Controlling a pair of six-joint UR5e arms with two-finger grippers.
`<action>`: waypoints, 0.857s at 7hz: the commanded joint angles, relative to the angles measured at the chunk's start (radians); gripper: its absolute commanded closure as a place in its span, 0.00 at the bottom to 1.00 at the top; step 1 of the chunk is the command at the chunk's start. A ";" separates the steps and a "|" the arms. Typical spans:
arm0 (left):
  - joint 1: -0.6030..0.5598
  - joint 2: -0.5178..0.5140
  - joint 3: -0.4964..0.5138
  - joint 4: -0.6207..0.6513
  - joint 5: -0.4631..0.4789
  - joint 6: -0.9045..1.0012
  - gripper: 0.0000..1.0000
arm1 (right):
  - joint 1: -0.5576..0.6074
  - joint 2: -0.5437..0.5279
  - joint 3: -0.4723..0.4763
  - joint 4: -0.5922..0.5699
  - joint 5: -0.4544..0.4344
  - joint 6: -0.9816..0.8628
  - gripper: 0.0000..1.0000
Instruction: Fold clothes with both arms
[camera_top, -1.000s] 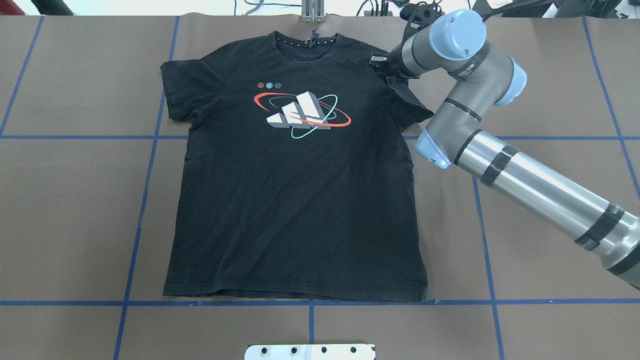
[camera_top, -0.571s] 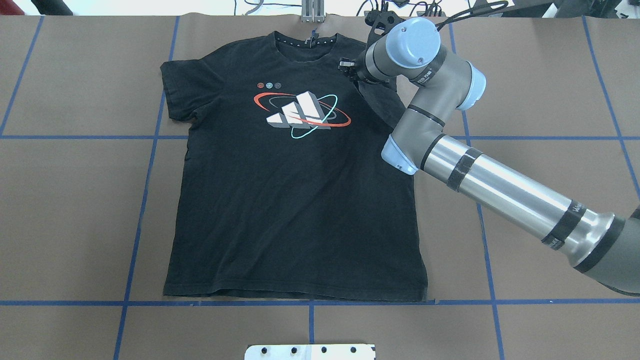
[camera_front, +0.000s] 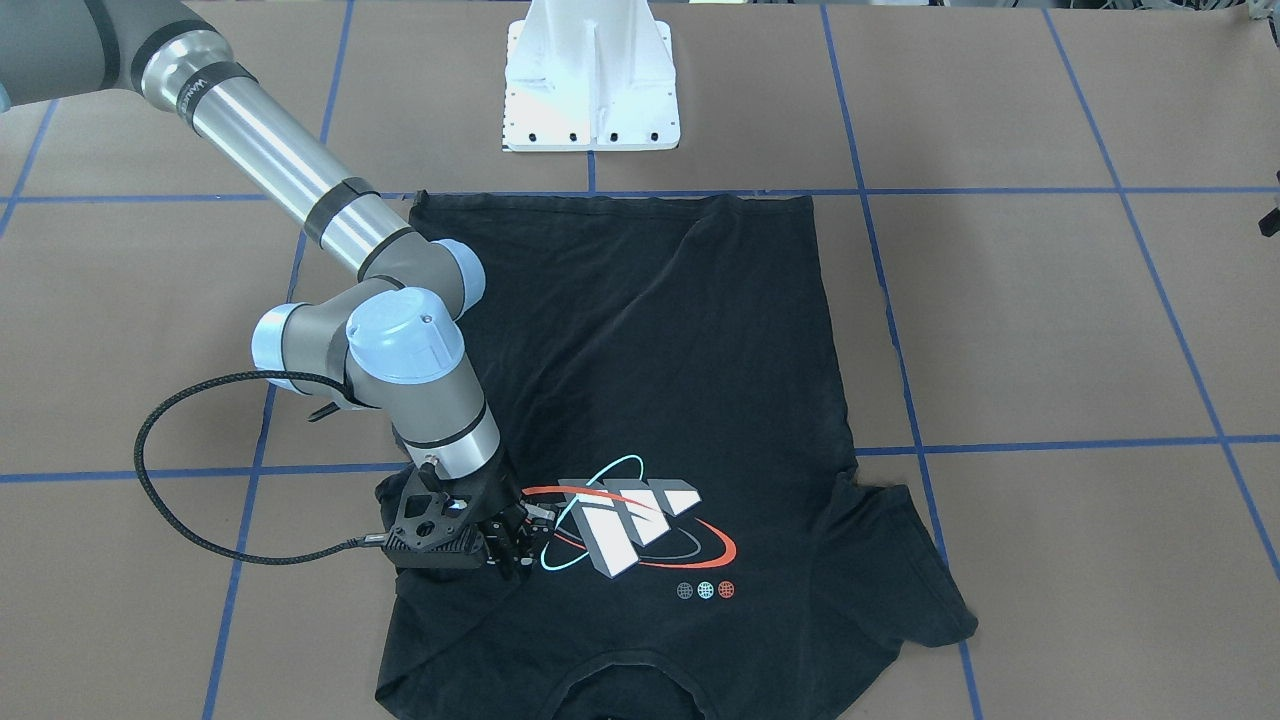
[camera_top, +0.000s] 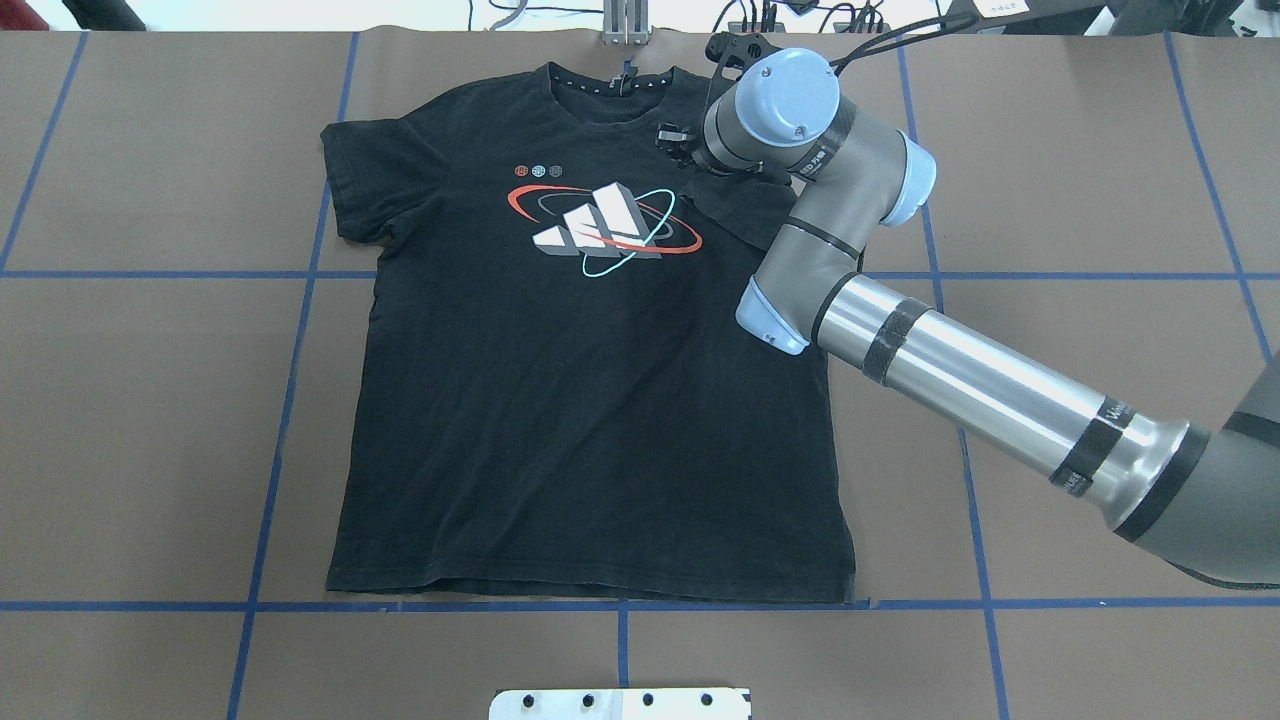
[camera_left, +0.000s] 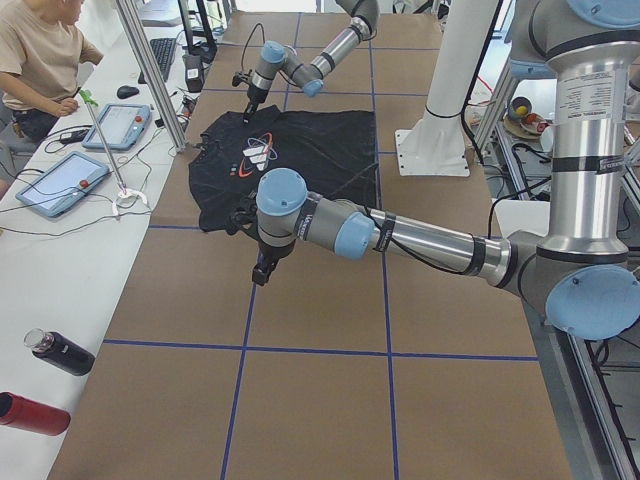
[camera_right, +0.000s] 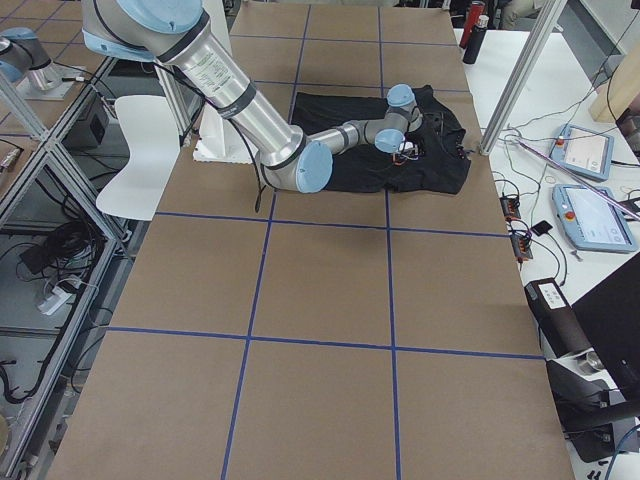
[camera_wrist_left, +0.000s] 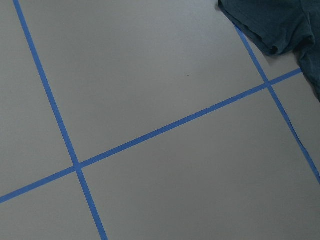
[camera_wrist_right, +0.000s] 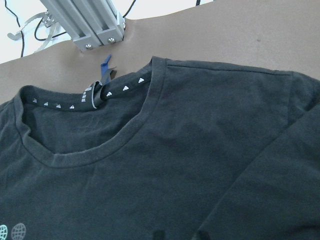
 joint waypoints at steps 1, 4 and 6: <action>0.055 -0.154 0.111 -0.059 -0.002 -0.185 0.01 | -0.003 -0.033 0.070 -0.001 0.006 0.004 0.00; 0.284 -0.335 0.254 -0.289 0.009 -0.580 0.01 | 0.004 -0.273 0.353 -0.110 0.127 -0.017 0.00; 0.347 -0.466 0.416 -0.392 0.102 -0.607 0.01 | 0.043 -0.443 0.524 -0.118 0.190 -0.100 0.00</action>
